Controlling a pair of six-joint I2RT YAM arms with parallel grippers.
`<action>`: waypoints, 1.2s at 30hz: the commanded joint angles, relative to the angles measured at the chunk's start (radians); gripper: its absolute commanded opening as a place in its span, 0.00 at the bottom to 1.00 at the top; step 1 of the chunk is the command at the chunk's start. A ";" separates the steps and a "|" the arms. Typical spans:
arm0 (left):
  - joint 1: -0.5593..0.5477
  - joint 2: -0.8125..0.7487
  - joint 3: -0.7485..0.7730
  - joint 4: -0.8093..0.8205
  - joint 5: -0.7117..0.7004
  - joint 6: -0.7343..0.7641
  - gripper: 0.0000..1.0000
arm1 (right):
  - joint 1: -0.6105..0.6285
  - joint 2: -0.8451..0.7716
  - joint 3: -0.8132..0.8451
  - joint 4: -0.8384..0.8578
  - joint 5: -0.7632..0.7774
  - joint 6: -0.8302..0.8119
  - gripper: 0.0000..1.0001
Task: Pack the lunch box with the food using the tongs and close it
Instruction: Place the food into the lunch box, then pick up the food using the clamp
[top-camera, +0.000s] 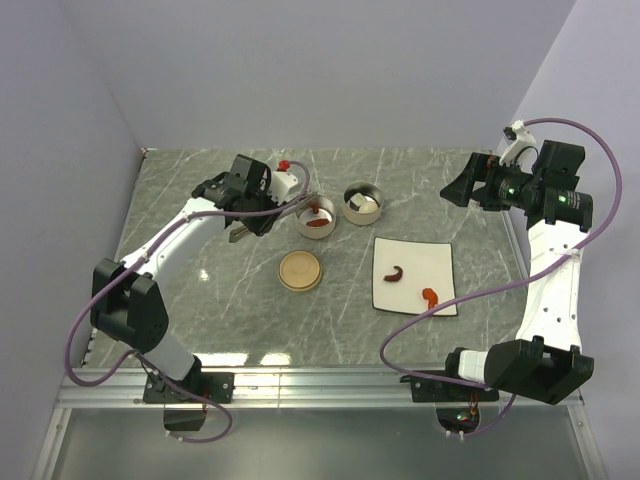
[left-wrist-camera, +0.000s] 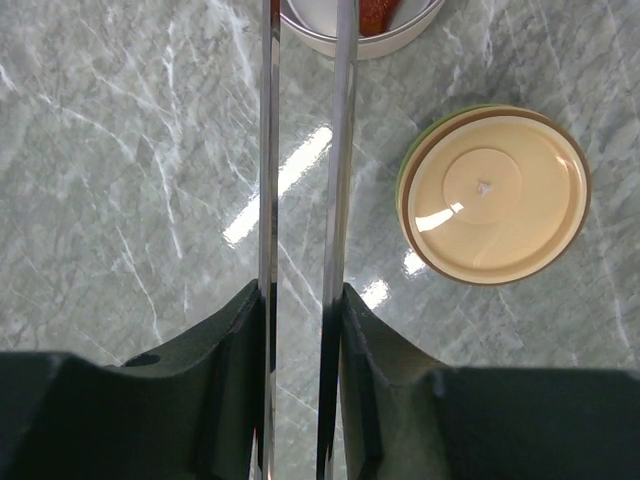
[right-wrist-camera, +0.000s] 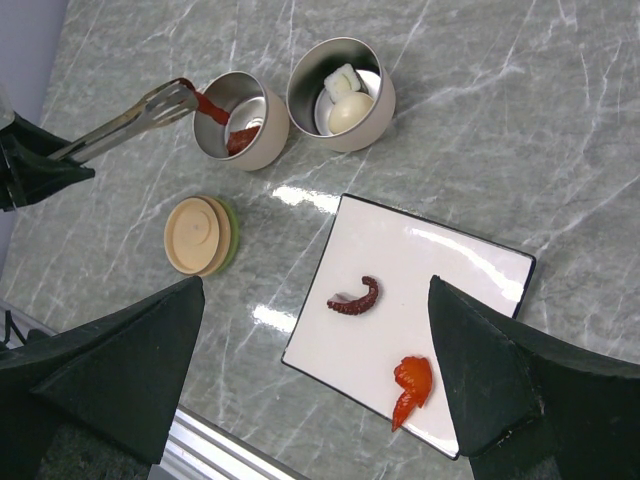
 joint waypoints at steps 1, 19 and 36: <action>0.000 0.009 0.037 0.028 -0.020 0.016 0.38 | -0.008 -0.002 0.014 0.008 -0.015 -0.003 1.00; -0.084 -0.038 0.150 -0.050 0.276 0.080 0.53 | -0.008 -0.008 0.012 0.008 -0.014 -0.003 1.00; -0.397 0.163 0.113 -0.029 0.234 0.123 0.54 | -0.008 -0.013 0.009 0.005 -0.011 -0.005 1.00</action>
